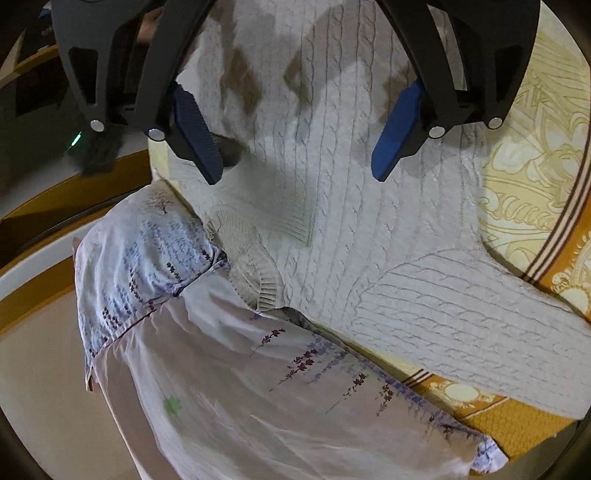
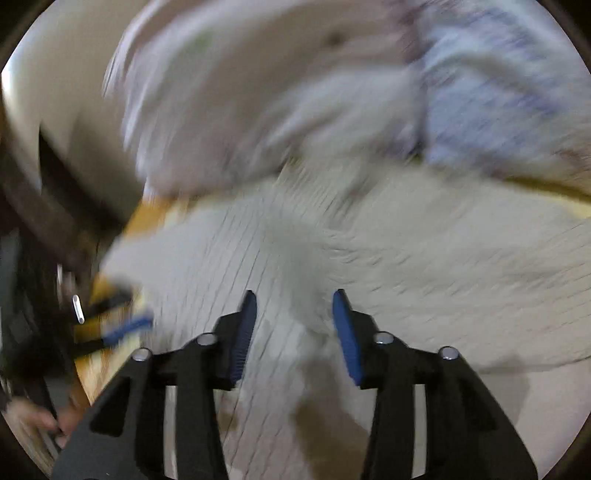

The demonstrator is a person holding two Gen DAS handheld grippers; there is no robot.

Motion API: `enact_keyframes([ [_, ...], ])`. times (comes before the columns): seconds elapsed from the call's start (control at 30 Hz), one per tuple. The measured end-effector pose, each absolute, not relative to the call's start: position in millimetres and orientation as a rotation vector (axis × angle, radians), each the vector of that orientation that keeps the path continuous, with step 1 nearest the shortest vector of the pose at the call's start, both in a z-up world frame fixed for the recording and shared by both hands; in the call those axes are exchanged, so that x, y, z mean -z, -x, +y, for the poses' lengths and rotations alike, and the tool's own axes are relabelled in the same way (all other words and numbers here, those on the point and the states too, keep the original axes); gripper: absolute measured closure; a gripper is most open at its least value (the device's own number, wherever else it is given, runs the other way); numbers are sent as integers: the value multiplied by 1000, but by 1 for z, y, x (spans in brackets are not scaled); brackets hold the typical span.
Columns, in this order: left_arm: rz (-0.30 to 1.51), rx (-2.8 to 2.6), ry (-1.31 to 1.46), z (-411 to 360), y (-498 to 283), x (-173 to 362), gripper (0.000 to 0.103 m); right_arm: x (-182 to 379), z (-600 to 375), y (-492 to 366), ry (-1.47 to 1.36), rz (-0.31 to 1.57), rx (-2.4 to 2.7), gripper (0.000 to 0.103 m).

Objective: Fold small clothes

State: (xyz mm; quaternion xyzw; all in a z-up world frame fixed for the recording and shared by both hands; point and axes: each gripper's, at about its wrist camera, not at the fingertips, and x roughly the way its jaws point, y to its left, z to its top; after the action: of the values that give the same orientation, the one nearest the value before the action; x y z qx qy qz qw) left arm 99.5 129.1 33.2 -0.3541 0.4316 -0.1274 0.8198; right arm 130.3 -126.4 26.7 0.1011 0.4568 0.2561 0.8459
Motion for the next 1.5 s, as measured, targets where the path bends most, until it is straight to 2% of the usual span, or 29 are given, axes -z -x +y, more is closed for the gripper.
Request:
enact_keyframes([
  [0.17,961,301,801,125,-115,-19,29,-23,-174,-115,-384,964,-492,58],
  [0.43,1079,344,804,94,-154,1,41,19,-331,-83,-995,877,-170,58],
  [0.6,1099,344,761,80,-165,5,41,37,-378,-78,-1182,801,-29,58],
  [0.63,1100,344,755,78,-168,5,42,40,-381,-81,-1191,796,-12,59],
  [0.8,1117,332,734,70,-179,9,58,45,-389,-92,-1217,779,28,70],
  [0.83,1112,327,724,70,-180,9,64,45,-390,-95,-1213,783,33,74],
  [0.87,1111,325,720,69,-183,9,75,46,-388,-96,-1209,786,34,79],
  [0.9,1120,321,712,69,-186,11,82,45,-387,-96,-1208,790,30,90],
  [0.93,1125,316,712,70,-188,12,94,42,-385,-96,-1207,783,23,94],
  [0.97,1125,319,724,72,-192,12,97,38,-384,-95,-1202,768,17,94],
  [1.17,999,355,629,84,-197,-25,97,7,-362,-86,-1072,718,-60,95],
  [1.33,1079,283,570,89,-200,-2,97,31,-353,-93,-990,862,60,95],
  [1.4,1097,266,562,87,-197,5,97,27,-349,-95,-933,867,76,96],
  [1.47,1088,258,559,86,-195,5,97,17,-342,-98,-843,883,97,88],
  [1.5,1092,257,563,86,-195,4,97,9,-338,-98,-792,887,118,79],
])
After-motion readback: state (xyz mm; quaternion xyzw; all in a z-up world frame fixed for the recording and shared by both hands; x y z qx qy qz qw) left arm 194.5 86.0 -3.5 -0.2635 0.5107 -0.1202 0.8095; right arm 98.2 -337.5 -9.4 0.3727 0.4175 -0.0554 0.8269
